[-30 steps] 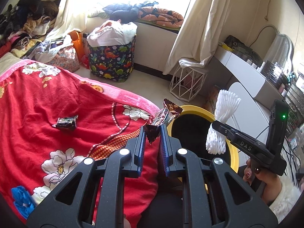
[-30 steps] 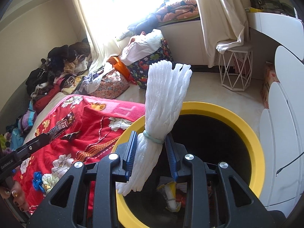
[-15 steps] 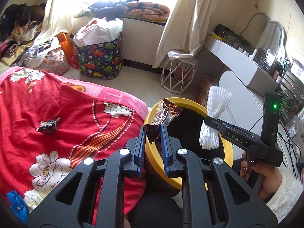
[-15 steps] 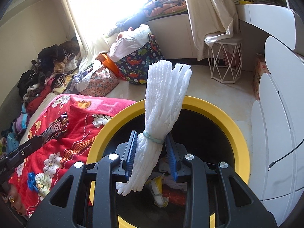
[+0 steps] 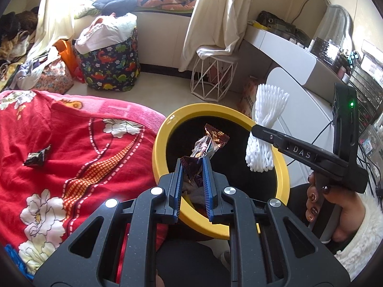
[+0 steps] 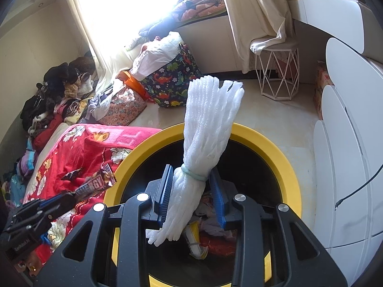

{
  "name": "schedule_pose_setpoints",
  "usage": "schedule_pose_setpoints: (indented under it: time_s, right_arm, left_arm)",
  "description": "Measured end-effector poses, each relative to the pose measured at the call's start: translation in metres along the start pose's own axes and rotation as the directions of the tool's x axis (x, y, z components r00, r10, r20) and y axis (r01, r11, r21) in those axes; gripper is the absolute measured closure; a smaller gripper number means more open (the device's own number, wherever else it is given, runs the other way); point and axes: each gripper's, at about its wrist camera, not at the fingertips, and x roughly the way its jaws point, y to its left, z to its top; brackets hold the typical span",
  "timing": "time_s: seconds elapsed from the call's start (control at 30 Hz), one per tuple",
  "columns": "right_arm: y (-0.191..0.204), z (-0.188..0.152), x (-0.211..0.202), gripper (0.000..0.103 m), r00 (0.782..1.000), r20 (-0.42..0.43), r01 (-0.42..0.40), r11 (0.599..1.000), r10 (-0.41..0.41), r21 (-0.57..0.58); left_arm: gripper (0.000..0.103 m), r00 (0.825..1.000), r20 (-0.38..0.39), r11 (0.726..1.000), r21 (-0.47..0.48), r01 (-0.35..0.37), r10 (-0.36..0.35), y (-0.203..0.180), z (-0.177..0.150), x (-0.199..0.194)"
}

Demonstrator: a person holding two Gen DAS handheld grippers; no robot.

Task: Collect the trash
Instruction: 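Open the right tool to drop the tassel while left tool drops the wrapper, then move both open tools back over the bed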

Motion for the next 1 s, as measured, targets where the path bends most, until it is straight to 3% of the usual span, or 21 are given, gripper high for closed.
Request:
schedule_pose_setpoints:
  time_s: [0.27,0.37,0.43,0.5,0.7,0.77,0.87,1.0]
  right_arm:
    - [-0.006,0.002,-0.005,0.071,1.000,0.011,-0.001,1.000,0.001,0.011]
    - [-0.010,0.003,-0.007,0.066,1.000,0.019,0.008,0.999,-0.009,0.032]
    - [-0.015,0.004,-0.009,0.053,1.000,0.027,0.013,0.999,-0.014,0.052]
    - [-0.019,0.004,-0.011,0.049,0.999,0.038,0.020,0.997,-0.022,0.069]
    - [-0.024,0.003,-0.015,0.040,0.998,0.056,0.028,0.996,-0.033,0.089]
    - [-0.023,0.004,-0.015,0.038,0.998,0.062,0.026,0.996,-0.031,0.084]
    - [-0.018,0.005,-0.017,0.033,0.996,0.083,0.024,0.998,-0.029,0.065]
    - [-0.011,0.005,-0.025,0.024,0.992,0.123,0.021,0.999,-0.025,0.038]
  left_arm:
    - [0.092,0.999,-0.034,1.000,0.019,0.020,-0.019,-0.013,-0.003,0.013]
    - [0.092,0.999,-0.037,0.999,0.030,0.033,-0.032,-0.020,-0.002,0.017]
    - [0.092,0.999,-0.033,0.999,0.040,0.034,-0.033,-0.025,-0.001,0.019]
    - [0.090,0.999,-0.035,0.999,0.033,0.033,-0.031,-0.026,0.000,0.020]
    - [0.045,1.000,-0.015,1.000,-0.003,0.020,-0.021,-0.020,-0.001,0.014]
    - [0.022,1.000,0.008,1.000,-0.019,0.016,-0.016,-0.016,-0.001,0.008]
    - [0.011,0.999,0.045,0.999,-0.045,-0.010,0.012,-0.011,-0.001,-0.004]
    - [0.011,0.993,0.101,0.996,-0.068,-0.058,0.065,-0.004,0.002,-0.021]
